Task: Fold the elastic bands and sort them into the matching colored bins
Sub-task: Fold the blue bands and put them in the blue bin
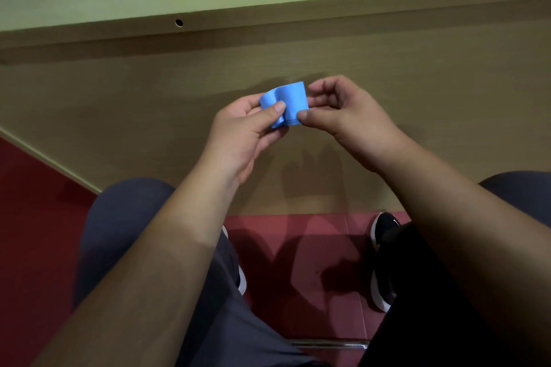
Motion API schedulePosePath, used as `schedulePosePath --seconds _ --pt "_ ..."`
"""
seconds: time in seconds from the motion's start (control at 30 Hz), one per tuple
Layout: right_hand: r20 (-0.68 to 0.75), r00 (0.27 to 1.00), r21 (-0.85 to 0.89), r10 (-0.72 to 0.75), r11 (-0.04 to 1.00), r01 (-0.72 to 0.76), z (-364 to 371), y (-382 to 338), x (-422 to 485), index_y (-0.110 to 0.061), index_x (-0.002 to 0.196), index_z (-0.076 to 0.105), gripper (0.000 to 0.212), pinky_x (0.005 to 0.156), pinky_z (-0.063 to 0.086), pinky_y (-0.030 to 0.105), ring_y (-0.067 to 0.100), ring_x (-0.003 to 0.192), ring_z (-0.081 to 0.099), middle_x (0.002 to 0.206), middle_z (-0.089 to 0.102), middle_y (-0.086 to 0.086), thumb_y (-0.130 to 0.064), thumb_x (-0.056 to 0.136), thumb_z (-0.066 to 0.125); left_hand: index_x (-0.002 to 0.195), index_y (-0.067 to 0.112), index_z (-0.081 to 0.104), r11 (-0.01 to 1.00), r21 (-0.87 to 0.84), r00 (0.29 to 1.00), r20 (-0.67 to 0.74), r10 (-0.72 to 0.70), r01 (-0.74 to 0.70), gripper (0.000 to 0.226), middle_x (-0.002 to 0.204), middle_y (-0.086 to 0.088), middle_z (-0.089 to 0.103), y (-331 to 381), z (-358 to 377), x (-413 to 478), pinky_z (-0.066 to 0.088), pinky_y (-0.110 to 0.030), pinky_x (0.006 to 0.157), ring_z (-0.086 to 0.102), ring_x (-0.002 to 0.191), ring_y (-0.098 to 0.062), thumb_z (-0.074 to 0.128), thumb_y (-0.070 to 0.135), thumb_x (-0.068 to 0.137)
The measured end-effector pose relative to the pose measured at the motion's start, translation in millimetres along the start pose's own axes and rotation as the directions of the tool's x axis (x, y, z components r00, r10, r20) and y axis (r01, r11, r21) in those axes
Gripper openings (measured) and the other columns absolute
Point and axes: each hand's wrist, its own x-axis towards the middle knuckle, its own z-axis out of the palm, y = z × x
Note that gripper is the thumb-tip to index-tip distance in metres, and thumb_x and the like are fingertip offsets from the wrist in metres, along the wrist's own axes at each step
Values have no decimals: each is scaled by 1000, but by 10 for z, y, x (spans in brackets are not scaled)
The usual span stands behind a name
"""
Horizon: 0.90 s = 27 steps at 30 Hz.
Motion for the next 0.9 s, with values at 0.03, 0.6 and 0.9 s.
schedulePosePath --seconds 0.03,0.6,0.9 --pt "6 1000 1 10 1000 -10 2 -5 4 -5 129 62 45 94 58 27 16 100 73 118 74 12 0 89 82 128 1 66 1000 5 1000 2 1 -1 30 112 -17 79 13 -2 -5 62 -37 93 77 105 -25 70 4 98" --pt "7 993 -213 -118 970 117 70 -167 -168 -28 116 81 23 106 55 47 21 109 72 118 74 -2 -27 94 81 114 8 63 1000 10 997 80 2 -3 25 110 -20 73 211 -33 -137 59 -40 94 74 93 -27 75 3 93" --pt "-7 980 -202 -199 960 194 277 -949 -279 -17 102 81 14 92 61 44 11 84 70 101 79 6 -27 92 84 117 6 66 996 21 994 68 85 -86 28 113 -20 78 947 -117 -435 62 -41 92 77 99 -29 79 10 92"
